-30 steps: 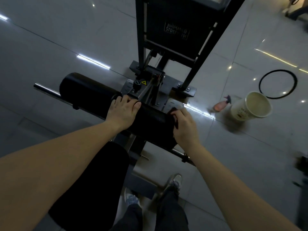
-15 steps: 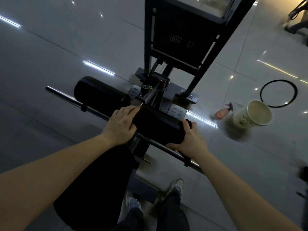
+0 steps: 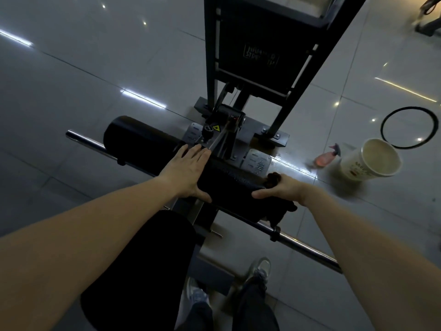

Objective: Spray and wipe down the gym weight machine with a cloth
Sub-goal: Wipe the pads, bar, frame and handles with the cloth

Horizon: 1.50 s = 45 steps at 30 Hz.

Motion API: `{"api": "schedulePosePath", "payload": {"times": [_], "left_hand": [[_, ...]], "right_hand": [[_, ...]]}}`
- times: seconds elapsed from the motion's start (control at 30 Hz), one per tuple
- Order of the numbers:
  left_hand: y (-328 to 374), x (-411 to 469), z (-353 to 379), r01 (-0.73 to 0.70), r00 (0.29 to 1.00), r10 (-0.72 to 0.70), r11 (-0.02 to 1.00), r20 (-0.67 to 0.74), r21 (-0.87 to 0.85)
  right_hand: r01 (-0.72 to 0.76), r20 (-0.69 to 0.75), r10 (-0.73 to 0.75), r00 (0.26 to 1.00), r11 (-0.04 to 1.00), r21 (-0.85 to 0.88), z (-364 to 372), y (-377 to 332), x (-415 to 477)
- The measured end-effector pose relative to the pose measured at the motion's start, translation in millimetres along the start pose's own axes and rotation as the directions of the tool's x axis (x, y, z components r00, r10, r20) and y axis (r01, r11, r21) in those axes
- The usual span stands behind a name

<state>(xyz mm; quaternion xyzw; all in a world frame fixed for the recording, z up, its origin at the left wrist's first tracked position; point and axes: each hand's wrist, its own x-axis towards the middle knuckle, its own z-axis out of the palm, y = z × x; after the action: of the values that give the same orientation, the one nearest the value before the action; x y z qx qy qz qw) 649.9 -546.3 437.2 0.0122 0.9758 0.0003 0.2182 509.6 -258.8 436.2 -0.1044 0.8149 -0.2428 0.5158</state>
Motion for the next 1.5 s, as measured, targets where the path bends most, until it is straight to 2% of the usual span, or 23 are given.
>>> {"api": "schedulePosePath", "payload": {"times": [0.1,0.17,0.23,0.3,0.33,0.43,0.5,0.57,0.6,0.67,0.7,0.77,0.83,0.93,1.03,1.1,1.13,1.2,1.27,1.3,1.4,1.5], "left_hand": [[-4,6,-3,-0.031,0.997,0.033,0.999,0.076,-0.026],[-5,7,-3,-0.022,0.997,0.026,0.998,0.067,-0.061],[-5,8,-4,-0.025,0.997,0.031,0.996,0.075,-0.086],[-5,8,-3,-0.023,0.996,0.032,0.994,0.085,-0.103],[-5,8,-4,-0.022,0.996,0.031,0.994,0.086,-0.108],[-4,9,-5,-0.017,0.997,0.028,0.991,0.078,-0.131],[-2,8,-6,-0.023,0.995,0.029,0.998,0.099,-0.057],[-1,7,-8,-0.048,0.985,0.035,0.996,0.167,0.073],[-1,7,-8,-0.051,0.984,0.032,0.994,0.178,0.102],[-1,7,-6,-0.041,0.989,0.030,0.996,0.147,0.073],[0,7,-6,-0.030,0.992,0.028,0.999,0.124,0.016],[-2,8,-3,0.000,0.998,0.007,0.994,0.063,-0.112],[-4,9,-2,-0.004,0.998,0.013,0.987,0.053,-0.161],[-6,9,0,-0.007,0.998,0.017,0.990,0.065,-0.141],[-4,9,-1,-0.017,0.997,0.026,0.991,0.066,-0.130],[-2,8,-2,-0.004,0.998,0.012,0.989,0.058,-0.149],[-2,8,-2,0.005,0.998,0.004,0.990,0.063,-0.139],[-2,7,-4,-0.018,0.995,0.020,1.000,0.102,-0.011],[-3,6,-2,-0.032,0.993,0.024,0.998,0.119,0.062],[-4,7,-2,-0.023,0.996,0.020,0.999,0.091,0.033],[-2,7,-2,-0.009,0.999,0.014,0.988,0.036,-0.156],[-4,8,-2,-0.018,0.998,0.026,0.990,0.059,-0.141]], "right_hand": [[0.047,-0.080,-0.045,0.996,0.999,0.023,11,-5,-10],[0.110,-0.308,-0.121,0.944,0.993,-0.054,41,-10,-19],[0.132,-0.577,-0.193,0.794,0.980,-0.147,73,-21,-21],[0.121,-0.717,-0.261,0.647,0.963,-0.241,85,-34,-14],[0.138,-0.724,-0.311,0.615,0.947,-0.290,84,-44,-9],[0.283,-0.650,-0.414,0.637,0.910,-0.302,87,-94,9],[0.417,-0.607,-0.396,0.689,0.901,-0.115,99,-139,21],[0.472,-0.567,-0.408,0.715,0.881,-0.039,110,-171,34],[0.471,-0.536,-0.438,0.722,0.878,-0.083,110,-176,38],[0.435,-0.435,-0.522,0.733,0.852,-0.289,107,-162,38],[0.401,-0.404,-0.554,0.728,0.822,-0.405,102,-148,33],[0.343,-0.418,-0.575,0.704,0.790,-0.508,91,-117,22],[0.281,-0.481,-0.560,0.675,0.797,-0.534,83,-84,7],[0.177,-0.577,-0.527,0.624,0.815,-0.552,77,-38,-16],[0.041,-0.670,-0.398,0.627,0.875,-0.482,82,-38,-19],[0.067,-0.673,-0.370,0.640,0.900,-0.431,96,-76,-6],[0.140,-0.655,-0.398,0.643,0.901,-0.410,105,-102,2],[0.288,-0.604,-0.437,0.667,0.898,-0.332,122,-148,13],[0.313,-0.519,-0.445,0.730,0.892,-0.325,129,-162,21],[0.296,-0.488,-0.459,0.742,0.878,-0.377,124,-156,21],[0.263,-0.472,-0.587,0.658,0.766,-0.586,103,-100,6],[0.144,-0.546,-0.555,0.628,0.772,-0.619,80,-47,-17]]}}
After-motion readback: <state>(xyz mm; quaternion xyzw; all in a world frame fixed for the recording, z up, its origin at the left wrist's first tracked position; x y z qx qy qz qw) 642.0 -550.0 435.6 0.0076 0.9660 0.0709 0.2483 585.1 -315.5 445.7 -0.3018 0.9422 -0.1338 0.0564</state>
